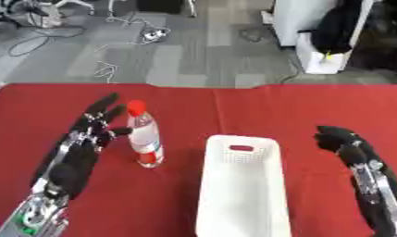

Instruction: Pick up objects on the table and place them in the box.

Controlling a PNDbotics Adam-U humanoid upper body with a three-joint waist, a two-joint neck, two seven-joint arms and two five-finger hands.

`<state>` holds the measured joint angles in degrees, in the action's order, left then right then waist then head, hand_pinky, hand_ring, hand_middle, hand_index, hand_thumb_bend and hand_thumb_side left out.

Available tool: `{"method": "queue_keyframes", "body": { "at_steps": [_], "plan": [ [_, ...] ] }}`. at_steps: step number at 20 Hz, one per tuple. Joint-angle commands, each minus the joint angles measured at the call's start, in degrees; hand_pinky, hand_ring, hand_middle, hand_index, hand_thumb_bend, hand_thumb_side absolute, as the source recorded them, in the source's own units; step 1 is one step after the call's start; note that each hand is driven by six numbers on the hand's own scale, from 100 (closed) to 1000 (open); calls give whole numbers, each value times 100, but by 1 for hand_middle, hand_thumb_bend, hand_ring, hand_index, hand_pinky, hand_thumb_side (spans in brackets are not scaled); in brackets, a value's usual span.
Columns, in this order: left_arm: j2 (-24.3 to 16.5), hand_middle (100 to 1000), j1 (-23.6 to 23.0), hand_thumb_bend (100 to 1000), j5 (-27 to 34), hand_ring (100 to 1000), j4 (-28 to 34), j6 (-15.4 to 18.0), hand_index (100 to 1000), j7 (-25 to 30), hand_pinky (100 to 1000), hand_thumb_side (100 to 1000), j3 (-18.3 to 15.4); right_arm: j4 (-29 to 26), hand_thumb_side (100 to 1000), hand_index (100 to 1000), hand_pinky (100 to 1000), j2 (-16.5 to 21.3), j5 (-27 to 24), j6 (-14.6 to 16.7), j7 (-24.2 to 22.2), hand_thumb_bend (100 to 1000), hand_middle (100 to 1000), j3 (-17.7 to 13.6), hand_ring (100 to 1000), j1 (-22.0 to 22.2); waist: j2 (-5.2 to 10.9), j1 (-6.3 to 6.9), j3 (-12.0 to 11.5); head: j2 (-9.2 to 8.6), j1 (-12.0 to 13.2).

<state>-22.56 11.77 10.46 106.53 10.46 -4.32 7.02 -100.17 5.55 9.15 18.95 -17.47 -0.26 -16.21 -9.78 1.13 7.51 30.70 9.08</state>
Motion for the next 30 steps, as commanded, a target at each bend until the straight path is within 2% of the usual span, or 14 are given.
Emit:
{"method": "queue_keyframes", "body": {
  "at_steps": [1,4,6,9,10,11,15,16,22,23,24,27,28,30],
  "plan": [
    [-59,1000,110,992,22,1000,65,-197,1000,60,755,546,-88,-75,1000,847,802,45,-21,21,-26,100,805,0,804,-37,96,-10,14,-19,-31],
    [-66,1000,65,1000,-238,1000,139,-320,1000,186,711,346,-98,-67,1000,847,802,46,-23,30,-31,100,805,2,804,-49,89,-16,15,-26,-38],
    [-38,1000,5,1000,-491,1000,156,-343,1000,208,685,283,-115,-63,1000,847,802,44,-23,35,-33,100,805,2,804,-55,88,-20,8,-33,-40],
    [9,1000,-66,920,-779,1000,165,-337,1000,104,654,203,-133,-61,1000,847,802,42,-20,40,-30,100,805,-1,804,-57,90,-24,5,-39,-40],
    [21,1000,-91,847,-852,1000,171,-335,1000,65,648,141,-132,-61,1000,847,802,42,-18,40,-27,100,805,-4,804,-56,89,-26,6,-39,-39],
    [31,1000,-113,840,-913,1000,181,-338,1000,31,648,102,-130,-59,1000,847,802,42,-16,41,-25,100,805,-7,804,-55,89,-28,7,-39,-37],
    [33,1000,-215,893,-1142,1000,333,-350,1000,-74,644,100,-160,-54,1000,847,801,44,-8,43,-11,100,805,-21,804,-53,94,-35,11,-34,-37],
    [19,1000,-249,926,-1175,1000,402,-364,1000,-90,631,141,-162,-53,1000,847,802,44,-5,43,-9,100,805,-23,804,-52,96,-34,11,-33,-35],
    [-35,1000,-327,963,-1142,1000,780,-709,1000,-160,630,226,-222,-50,1000,848,802,43,7,40,5,100,805,-33,804,-38,117,-29,6,-31,-31],
    [-35,1000,-307,903,-1135,1000,793,-767,1000,-170,638,260,-245,-48,1000,848,802,41,8,40,6,100,806,-35,804,-35,121,-32,5,-33,-28],
    [-37,1000,-293,963,-1139,1000,800,-816,1000,-178,675,237,-268,-47,1000,848,802,40,10,40,8,100,806,-37,804,-33,125,-35,5,-36,-26],
    [-34,1000,-257,966,-1216,1000,805,-954,1000,-211,735,247,-371,-45,1000,848,802,37,12,41,18,100,806,-46,804,-27,136,-41,0,-45,-21],
    [-28,1000,-245,968,-1241,1000,806,-989,1000,-225,835,253,-398,-45,1000,848,802,36,12,41,19,100,806,-46,804,-26,138,-43,-2,-47,-19],
    [-16,1000,-219,972,-1290,1000,805,-1051,1000,-251,929,262,-445,-47,1000,849,802,31,11,42,19,100,806,-46,804,-23,141,-46,-1,-52,-18]
  ]
}}
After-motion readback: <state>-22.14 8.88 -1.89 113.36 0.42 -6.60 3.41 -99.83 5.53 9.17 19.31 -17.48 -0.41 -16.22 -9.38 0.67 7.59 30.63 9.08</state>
